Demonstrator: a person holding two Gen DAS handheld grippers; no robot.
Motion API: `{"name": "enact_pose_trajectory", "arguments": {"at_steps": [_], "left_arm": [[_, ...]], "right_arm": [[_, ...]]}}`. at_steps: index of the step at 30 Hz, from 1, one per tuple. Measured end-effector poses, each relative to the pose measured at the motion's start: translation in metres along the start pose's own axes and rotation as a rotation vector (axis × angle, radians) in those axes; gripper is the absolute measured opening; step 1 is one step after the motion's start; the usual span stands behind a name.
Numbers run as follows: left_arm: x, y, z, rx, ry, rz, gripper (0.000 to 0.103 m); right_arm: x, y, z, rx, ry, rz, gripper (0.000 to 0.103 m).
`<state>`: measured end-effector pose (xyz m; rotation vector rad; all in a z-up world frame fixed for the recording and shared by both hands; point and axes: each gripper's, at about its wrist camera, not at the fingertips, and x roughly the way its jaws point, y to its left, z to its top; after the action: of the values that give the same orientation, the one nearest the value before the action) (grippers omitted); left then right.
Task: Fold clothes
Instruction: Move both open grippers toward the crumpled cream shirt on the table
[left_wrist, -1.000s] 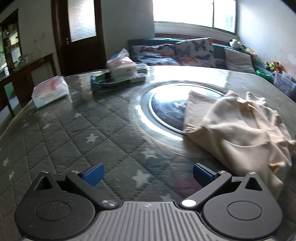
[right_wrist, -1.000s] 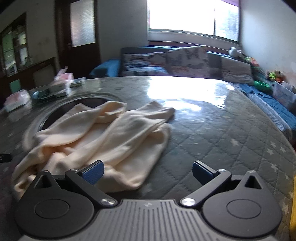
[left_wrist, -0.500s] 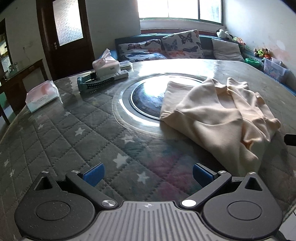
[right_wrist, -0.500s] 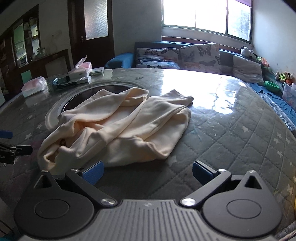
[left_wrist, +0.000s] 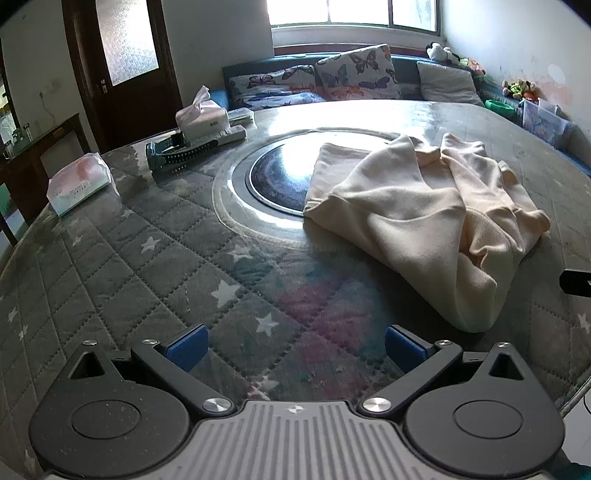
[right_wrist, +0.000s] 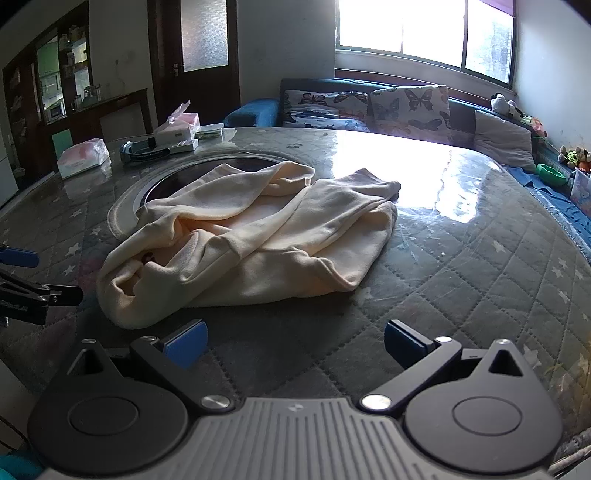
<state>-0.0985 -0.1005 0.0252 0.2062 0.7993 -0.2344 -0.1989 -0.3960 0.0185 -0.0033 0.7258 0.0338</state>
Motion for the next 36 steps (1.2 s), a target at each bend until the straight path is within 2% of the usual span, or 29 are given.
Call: {"name": "enact_pose_trajectory", "arguments": {"at_steps": [36], "left_arm": [[0.003, -0.007, 0.006, 0.023, 0.018, -0.025, 0.103]], "right_arm": [[0.007, 0.022, 0.008, -0.038, 0.006, 0.066, 0.102]]}}
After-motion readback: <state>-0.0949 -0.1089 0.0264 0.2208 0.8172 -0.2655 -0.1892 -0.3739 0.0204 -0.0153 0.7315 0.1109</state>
